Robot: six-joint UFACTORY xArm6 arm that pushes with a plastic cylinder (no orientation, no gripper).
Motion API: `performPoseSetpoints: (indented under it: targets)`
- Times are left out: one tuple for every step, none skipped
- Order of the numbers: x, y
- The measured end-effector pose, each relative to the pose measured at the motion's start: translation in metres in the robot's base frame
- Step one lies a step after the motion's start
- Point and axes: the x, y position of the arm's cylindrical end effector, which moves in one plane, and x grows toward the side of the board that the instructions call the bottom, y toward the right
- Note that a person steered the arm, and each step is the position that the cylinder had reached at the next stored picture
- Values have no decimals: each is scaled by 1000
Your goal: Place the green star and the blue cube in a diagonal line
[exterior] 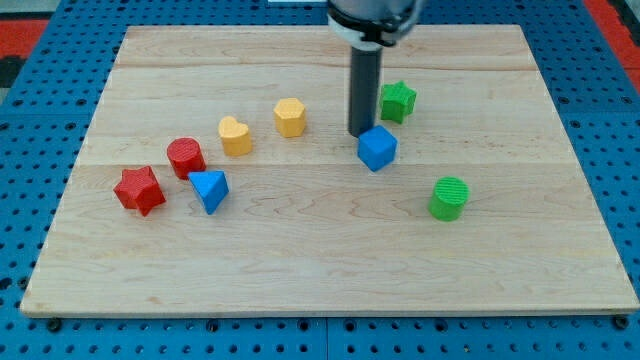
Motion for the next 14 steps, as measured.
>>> performPoseSetpoints:
  targets:
    - [17,51]
    - [7,91]
    - [-25,84]
    - [-44,79]
    - [-61,81]
    - [-71,63]
    - [-65,38]
    - [-54,28]
    - [-43,25]
    - [-36,18]
    - [-19,19]
    - [21,18]
    - [48,2]
    - [72,-22]
